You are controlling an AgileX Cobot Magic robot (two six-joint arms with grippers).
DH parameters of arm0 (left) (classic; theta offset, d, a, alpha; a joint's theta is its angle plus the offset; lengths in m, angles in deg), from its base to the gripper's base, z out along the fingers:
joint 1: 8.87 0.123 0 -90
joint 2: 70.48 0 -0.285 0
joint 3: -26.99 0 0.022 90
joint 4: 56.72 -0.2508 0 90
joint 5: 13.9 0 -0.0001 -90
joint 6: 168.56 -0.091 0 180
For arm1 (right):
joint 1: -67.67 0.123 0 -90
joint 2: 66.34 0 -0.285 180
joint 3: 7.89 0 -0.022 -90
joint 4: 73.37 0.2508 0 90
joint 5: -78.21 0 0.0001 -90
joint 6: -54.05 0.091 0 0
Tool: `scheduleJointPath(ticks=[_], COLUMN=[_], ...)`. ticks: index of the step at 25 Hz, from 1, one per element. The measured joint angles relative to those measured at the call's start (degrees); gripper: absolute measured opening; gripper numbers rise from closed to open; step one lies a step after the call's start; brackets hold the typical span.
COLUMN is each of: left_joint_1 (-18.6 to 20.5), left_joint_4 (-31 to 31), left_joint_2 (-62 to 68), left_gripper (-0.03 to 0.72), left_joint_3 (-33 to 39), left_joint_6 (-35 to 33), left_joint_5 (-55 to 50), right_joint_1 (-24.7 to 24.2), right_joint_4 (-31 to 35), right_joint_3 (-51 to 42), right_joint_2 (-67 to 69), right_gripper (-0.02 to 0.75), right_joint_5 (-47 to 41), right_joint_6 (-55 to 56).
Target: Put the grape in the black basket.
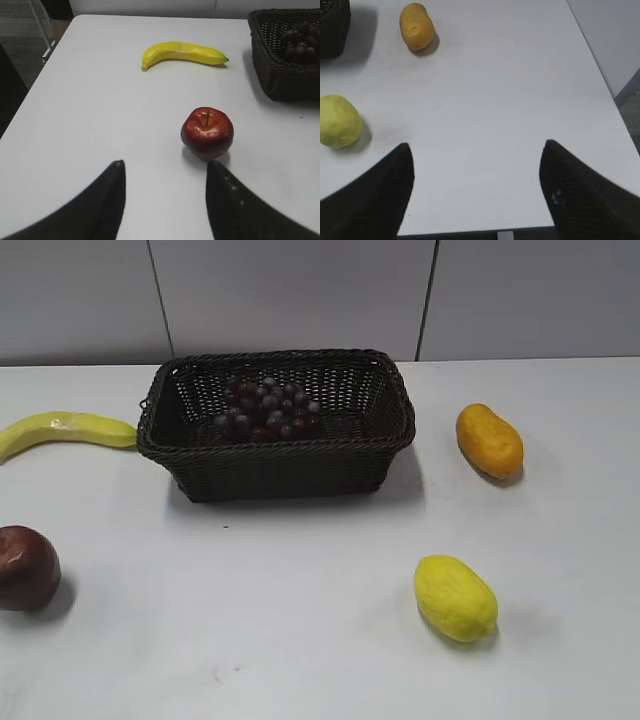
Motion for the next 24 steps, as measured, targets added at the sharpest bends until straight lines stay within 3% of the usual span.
scheduleJointPath(ticks=[24], left_joint_1=[0.0], left_joint_4=[0.0], left_joint_2=[0.0], left_gripper=[0.489], left_joint_3=[0.0], left_joint_6=[0.0], left_joint_5=[0.0], right_joint_1=[0.0], right_joint_4=[0.25], right_joint_3=[0.0], right_joint_2=[0.0], right_gripper=[0.575], right_joint_5=[0.55], right_joint_6=[-0.23])
